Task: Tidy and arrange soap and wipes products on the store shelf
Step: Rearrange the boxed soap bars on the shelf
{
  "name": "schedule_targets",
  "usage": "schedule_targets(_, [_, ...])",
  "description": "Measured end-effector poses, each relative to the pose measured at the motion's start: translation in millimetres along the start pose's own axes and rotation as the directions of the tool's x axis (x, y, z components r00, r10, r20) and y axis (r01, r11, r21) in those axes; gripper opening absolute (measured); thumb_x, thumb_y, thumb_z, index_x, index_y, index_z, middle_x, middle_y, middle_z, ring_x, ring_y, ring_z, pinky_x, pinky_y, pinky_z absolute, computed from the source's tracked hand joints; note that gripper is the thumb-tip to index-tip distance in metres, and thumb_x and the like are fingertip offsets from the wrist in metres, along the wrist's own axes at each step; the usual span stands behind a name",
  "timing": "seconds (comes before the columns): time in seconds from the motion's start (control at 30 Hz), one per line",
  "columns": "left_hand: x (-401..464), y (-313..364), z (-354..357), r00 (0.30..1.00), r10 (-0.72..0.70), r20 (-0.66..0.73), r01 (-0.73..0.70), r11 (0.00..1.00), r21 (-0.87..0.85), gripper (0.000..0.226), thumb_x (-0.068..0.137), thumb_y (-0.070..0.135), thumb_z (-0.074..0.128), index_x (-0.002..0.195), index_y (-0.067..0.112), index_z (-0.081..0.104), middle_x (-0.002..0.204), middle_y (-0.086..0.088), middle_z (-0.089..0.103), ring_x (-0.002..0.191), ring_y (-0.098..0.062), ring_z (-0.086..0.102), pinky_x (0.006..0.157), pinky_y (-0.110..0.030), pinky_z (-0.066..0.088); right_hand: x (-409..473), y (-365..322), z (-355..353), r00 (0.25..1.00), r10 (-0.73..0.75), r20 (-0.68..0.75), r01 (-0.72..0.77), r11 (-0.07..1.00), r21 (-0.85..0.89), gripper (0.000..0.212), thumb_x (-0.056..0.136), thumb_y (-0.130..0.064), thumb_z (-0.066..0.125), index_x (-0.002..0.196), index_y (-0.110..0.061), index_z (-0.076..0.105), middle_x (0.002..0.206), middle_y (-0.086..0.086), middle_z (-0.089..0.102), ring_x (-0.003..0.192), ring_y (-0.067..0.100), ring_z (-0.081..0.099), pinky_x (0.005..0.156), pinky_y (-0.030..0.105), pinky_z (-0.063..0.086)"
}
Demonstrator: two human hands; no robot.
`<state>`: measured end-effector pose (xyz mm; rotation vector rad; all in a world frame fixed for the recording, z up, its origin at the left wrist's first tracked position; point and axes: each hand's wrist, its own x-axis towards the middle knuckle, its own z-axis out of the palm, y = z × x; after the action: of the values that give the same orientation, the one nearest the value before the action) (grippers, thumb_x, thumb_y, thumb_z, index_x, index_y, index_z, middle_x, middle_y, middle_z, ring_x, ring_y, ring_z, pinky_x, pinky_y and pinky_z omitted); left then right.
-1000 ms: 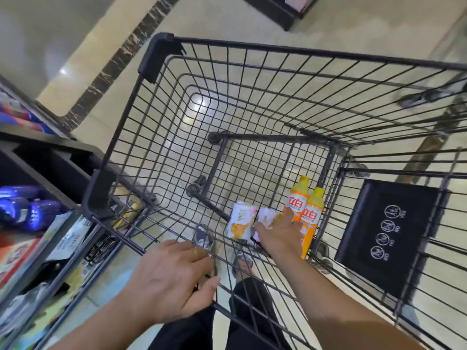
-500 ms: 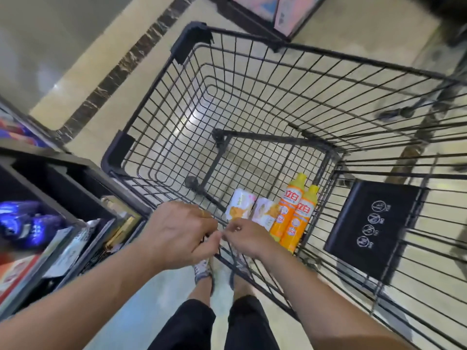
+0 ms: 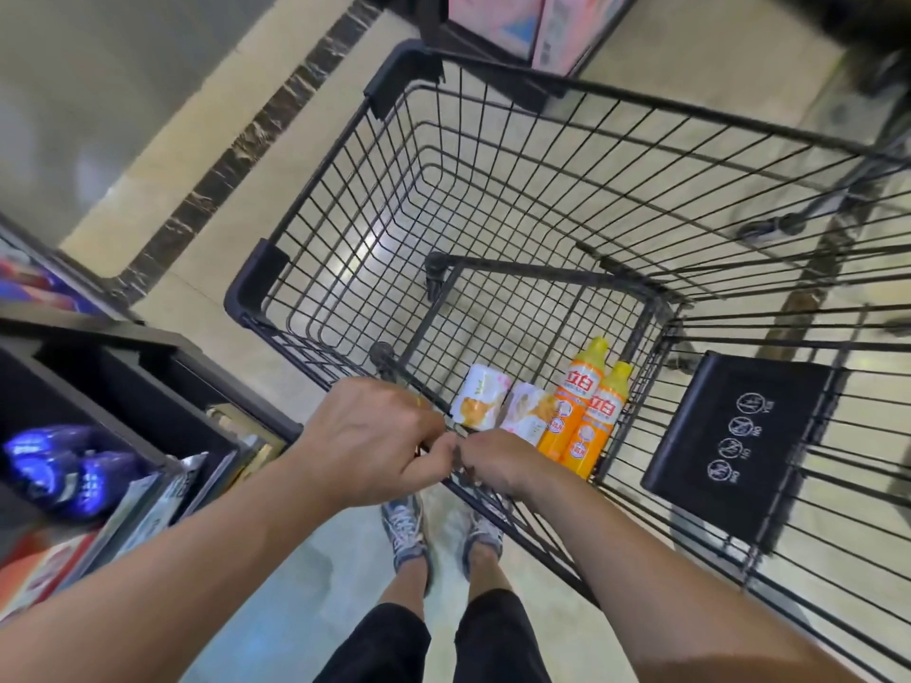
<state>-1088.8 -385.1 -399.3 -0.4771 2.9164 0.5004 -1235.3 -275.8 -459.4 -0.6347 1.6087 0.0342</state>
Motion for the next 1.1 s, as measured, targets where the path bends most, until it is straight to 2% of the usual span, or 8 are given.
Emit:
schedule_targets(0.1, [-2,1,1,1.000,-0.006,-0.009,0.006,1.000,0.013,0.051,0.095,0.051,0.031,0.063,0.018,0.054,0.055,-0.001,0.048,0.050,-0.023,0.045,0.047,-0.029,0.036,-4,-4,-2,1.000,0.020,0.022,-0.019,0.999,-0.046,0.024,0.108,-0.024,0.037,0.093,-0.014,0.052,0.120,0.023,0.063,0.096,0.032,0.056,0.077,0.035,0.037])
schedule_targets(0.17, [-3,3,-1,0.999,-0.042,0.025,0.042,0.999,0.005,0.056,0.097,0.056,0.028,0.068,0.020,0.059,0.059,0.001,0.051,0.053,-0.021,0.046,0.050,-0.032,0.040,-11,0,-2,1.000,0.021,-0.013,-0.021,1.000,-0.005,0.026,0.106,-0.035,0.041,0.092,-0.016,0.053,0.110,0.014,0.060,0.094,0.028,0.052,0.076,0.033,0.036])
schedule_targets(0.3, [-4,8,-20,0.984,-0.106,0.140,0.119,0.989,-0.089,0.050,0.101,0.062,0.028,0.104,0.032,0.068,0.092,0.011,0.066,0.088,-0.014,0.057,0.084,-0.037,0.047,-32,12,-7,0.962,0.043,-0.268,-0.009,0.992,0.127,0.030,0.099,-0.051,0.055,0.100,-0.024,0.068,0.099,-0.004,0.067,0.086,0.014,0.060,0.065,0.028,0.042])
schedule_targets(0.43, [-25,16,-57,0.963,-0.268,0.032,0.267,0.932,-0.244,0.033,0.102,0.054,0.042,0.112,0.036,0.068,0.106,0.017,0.067,0.102,-0.010,0.059,0.089,-0.036,0.049,-75,7,-16,0.872,-0.027,-0.489,0.141,0.970,0.199,0.015,0.098,-0.037,0.057,0.095,-0.029,0.069,0.088,-0.012,0.069,0.072,0.005,0.060,0.056,0.020,0.042])
schedule_targets(0.67, [-113,56,-140,0.856,-0.512,-0.067,0.407,0.749,-0.523,0.019,0.104,0.042,0.054,0.113,0.038,0.070,0.108,0.022,0.068,0.100,0.001,0.062,0.088,-0.039,0.056,-204,-50,-7,0.713,-0.319,-0.625,0.536,0.822,0.193,0.007,0.096,-0.032,0.069,0.090,-0.030,0.072,0.093,-0.008,0.074,0.090,0.019,0.072,0.082,0.033,0.054])
schedule_targets(0.77, [-167,83,-161,0.756,-0.635,-0.156,0.442,0.672,-0.594,0.012,0.103,0.041,0.057,0.104,0.042,0.069,0.103,0.024,0.069,0.094,0.007,0.061,0.083,-0.032,0.053,-257,-67,14,0.652,-0.449,-0.611,0.659,0.734,0.165,0.005,0.095,-0.030,0.072,0.093,-0.027,0.074,0.094,-0.004,0.076,0.090,0.022,0.073,0.085,0.039,0.056])
schedule_targets(0.93, [-265,145,-171,0.446,-0.840,-0.310,0.464,0.513,-0.723,0.013,0.100,0.037,0.061,0.095,0.044,0.071,0.096,0.030,0.071,0.092,0.005,0.067,0.078,-0.025,0.052,-322,-89,51,0.558,-0.710,-0.430,0.792,0.610,0.022,0.003,0.095,-0.020,0.072,0.095,-0.020,0.075,0.086,0.000,0.075,0.080,0.018,0.072,0.072,0.034,0.059])
schedule_targets(1.1, [-353,205,-183,0.174,-0.909,-0.380,0.483,0.415,-0.771,0.019,0.101,0.026,0.065,0.090,0.041,0.072,0.089,0.027,0.073,0.082,0.004,0.068,0.068,-0.015,0.045,-372,-131,102,0.449,-0.866,-0.222,0.875,0.476,-0.090,0.006,0.095,-0.023,0.071,0.096,-0.028,0.076,0.091,-0.006,0.076,0.086,0.015,0.071,0.088,0.044,0.060])
